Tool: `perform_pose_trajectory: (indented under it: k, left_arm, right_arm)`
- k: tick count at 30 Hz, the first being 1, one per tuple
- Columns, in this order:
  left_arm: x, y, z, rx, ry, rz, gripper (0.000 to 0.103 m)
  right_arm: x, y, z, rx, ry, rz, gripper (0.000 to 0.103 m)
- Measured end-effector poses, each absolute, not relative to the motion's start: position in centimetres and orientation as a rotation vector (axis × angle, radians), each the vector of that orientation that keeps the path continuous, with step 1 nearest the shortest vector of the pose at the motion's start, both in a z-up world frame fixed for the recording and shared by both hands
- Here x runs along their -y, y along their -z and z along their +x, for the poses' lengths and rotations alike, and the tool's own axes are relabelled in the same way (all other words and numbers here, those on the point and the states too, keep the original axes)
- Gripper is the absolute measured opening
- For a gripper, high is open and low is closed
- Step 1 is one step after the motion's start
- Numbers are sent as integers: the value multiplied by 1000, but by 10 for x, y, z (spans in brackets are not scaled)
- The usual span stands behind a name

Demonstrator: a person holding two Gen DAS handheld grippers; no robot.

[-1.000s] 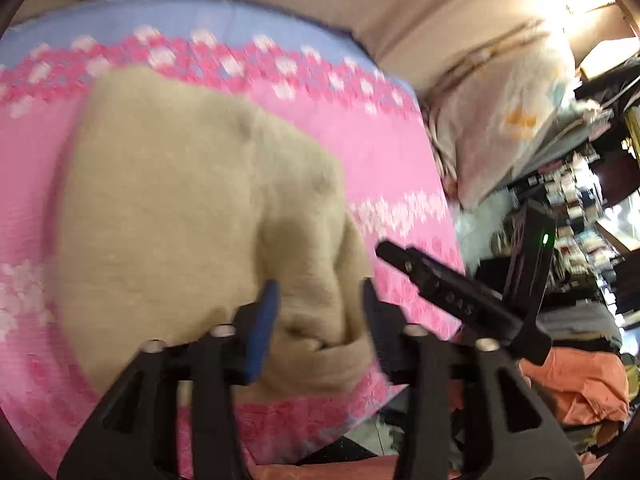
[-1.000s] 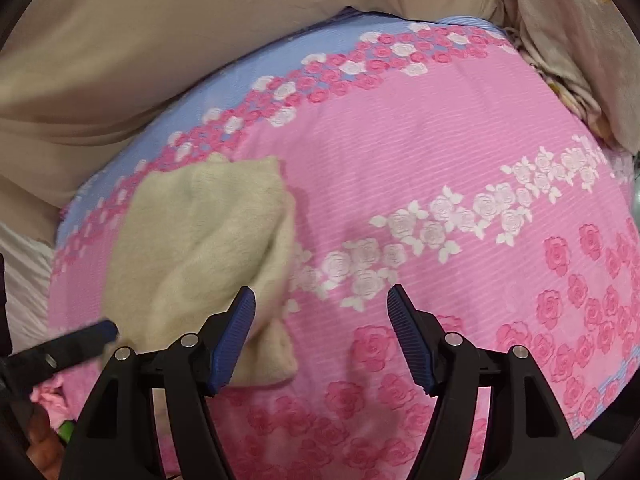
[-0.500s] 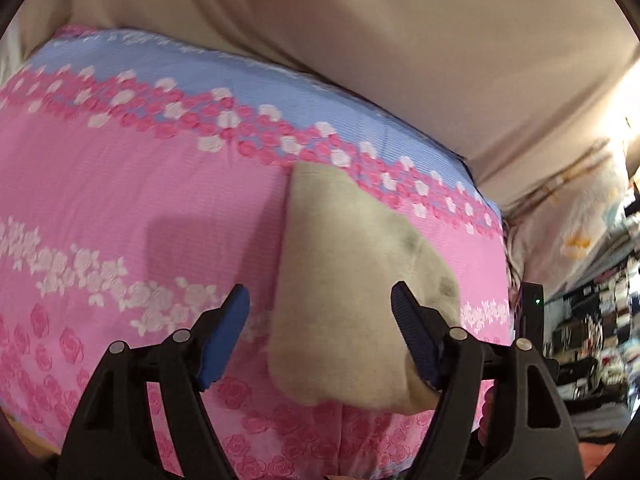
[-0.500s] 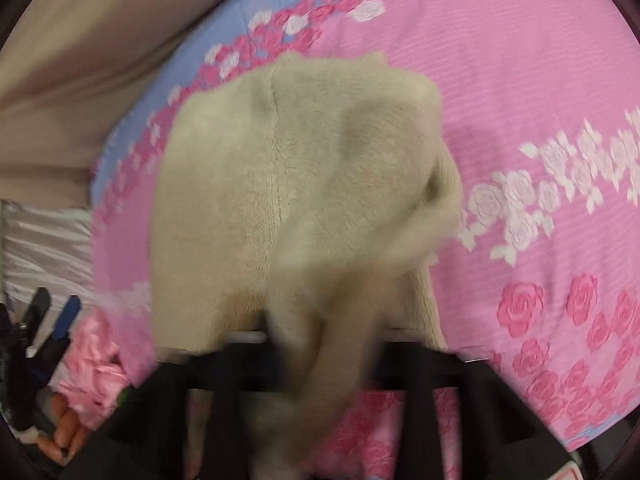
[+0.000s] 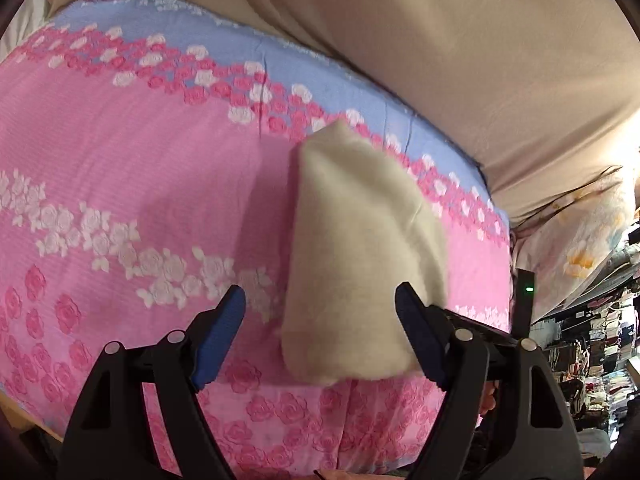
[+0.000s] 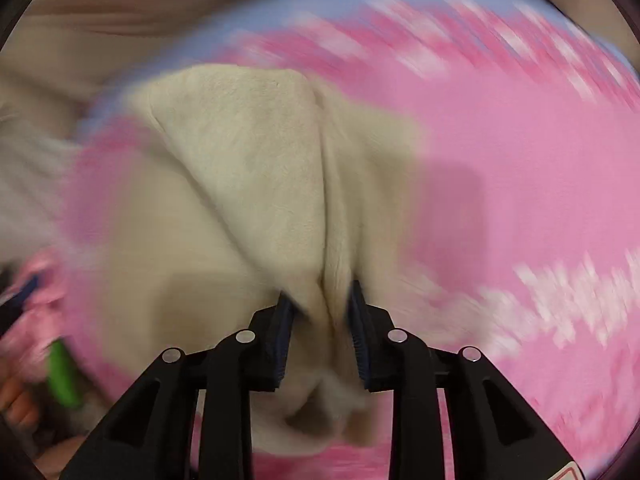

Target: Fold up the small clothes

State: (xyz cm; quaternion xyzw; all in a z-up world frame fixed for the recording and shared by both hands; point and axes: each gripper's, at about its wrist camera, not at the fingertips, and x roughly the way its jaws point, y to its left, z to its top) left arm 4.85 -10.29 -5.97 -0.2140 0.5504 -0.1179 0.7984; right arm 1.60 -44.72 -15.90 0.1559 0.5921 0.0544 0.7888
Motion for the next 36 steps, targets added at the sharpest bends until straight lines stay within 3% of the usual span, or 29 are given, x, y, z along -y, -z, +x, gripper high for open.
perform_pose_trajectory:
  k: [2, 5, 9, 13, 14, 16, 17, 18, 19, 20, 24, 26, 30, 33, 35, 36]
  left_arm:
    - [108, 61, 46, -1188, 266, -452, 75]
    - [114, 66, 45, -1205, 271, -434, 76]
    - [118, 76, 47, -1248, 307, -419, 77]
    - [145, 102, 39, -1366, 479, -202, 83]
    - [149, 108, 34, -1372, 509, -139, 83]
    - [155, 122, 23, -1361, 551, -32, 82]
    - [156, 126, 21, -1349, 556, -6, 74]
    - [156, 130, 20, -1336, 551, 8, 66]
    - [155, 133, 23, -1330, 551, -4, 47]
    - [154, 135, 28, -1333, 551, -30, 35]
    - [145, 117, 30, -1293, 516, -70, 31]
    - [144, 115, 20, -1277, 518, -39, 31]
    - [137, 155, 16, -1402, 453, 15, 30]
    - [115, 128, 13, -1331, 456, -37, 32]
    - [106, 107, 16, -1281, 451, -65, 43]
    - [103, 97, 19, -1255, 445, -76, 45]
  right_arm:
    - [440, 120, 0, -1159, -86, 290, 28]
    - [420, 85, -24, -1072, -112, 234, 54]
    - [405, 108, -38, -1156, -109, 172, 59]
    - [414, 146, -45, -1261, -75, 311, 59]
    - [417, 151, -44, -1276, -78, 371, 58]
    - [423, 155, -42, -1270, -98, 479, 43]
    - [423, 157, -42, -1274, -106, 509, 24]
    - [423, 154, -40, -1273, -114, 527, 18]
    - [423, 148, -39, -1251, -114, 527, 17]
    - [424, 135, -40, -1215, -135, 536, 16]
    - [430, 85, -62, -1100, -171, 526, 15]
    - [426, 103, -70, -1161, -143, 430, 15]
    - [419, 173, -72, -1384, -73, 324, 21]
    - [419, 130, -73, -1275, -68, 320, 31]
    - [422, 94, -62, -1171, -65, 271, 48]
    - [424, 83, -54, -1133, -56, 236, 52]
